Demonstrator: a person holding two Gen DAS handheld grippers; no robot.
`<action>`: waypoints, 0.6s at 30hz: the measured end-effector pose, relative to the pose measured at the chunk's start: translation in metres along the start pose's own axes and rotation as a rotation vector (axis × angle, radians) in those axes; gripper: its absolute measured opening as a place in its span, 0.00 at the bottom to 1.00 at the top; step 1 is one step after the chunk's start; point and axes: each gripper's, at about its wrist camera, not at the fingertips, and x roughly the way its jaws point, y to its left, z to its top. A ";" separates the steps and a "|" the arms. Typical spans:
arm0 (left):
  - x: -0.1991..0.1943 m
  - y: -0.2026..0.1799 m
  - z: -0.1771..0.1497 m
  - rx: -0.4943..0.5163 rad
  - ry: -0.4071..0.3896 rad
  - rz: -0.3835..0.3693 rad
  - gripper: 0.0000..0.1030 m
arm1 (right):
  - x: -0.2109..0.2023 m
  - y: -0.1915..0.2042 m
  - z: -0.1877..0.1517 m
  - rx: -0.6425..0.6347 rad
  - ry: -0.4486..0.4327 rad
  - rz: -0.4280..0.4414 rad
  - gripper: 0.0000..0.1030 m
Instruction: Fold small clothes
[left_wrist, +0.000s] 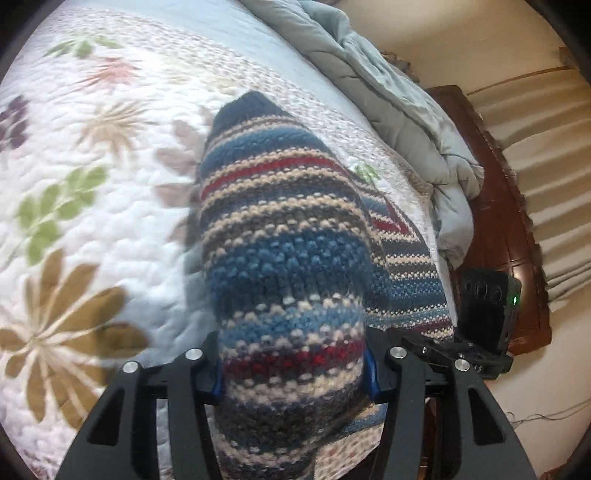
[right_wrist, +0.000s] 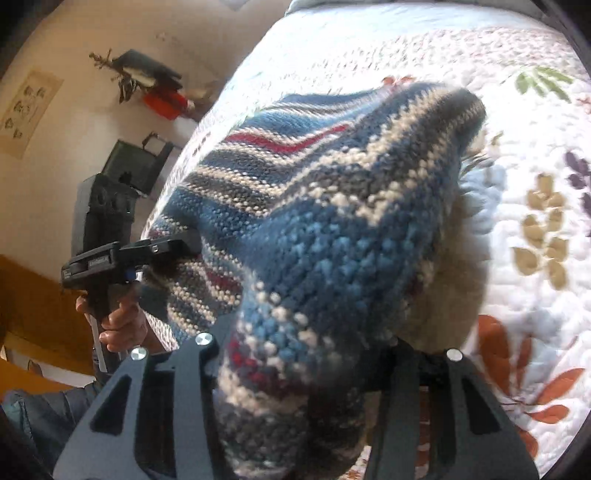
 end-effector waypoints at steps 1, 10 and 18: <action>0.001 0.005 -0.004 -0.008 0.011 0.007 0.54 | 0.011 0.000 0.000 0.012 0.027 -0.004 0.44; 0.008 0.045 -0.041 -0.003 0.054 0.042 0.71 | 0.041 -0.028 -0.024 0.110 0.079 -0.063 0.76; -0.008 0.054 -0.091 0.028 0.049 0.125 0.78 | 0.018 -0.037 -0.080 0.109 0.042 -0.295 0.83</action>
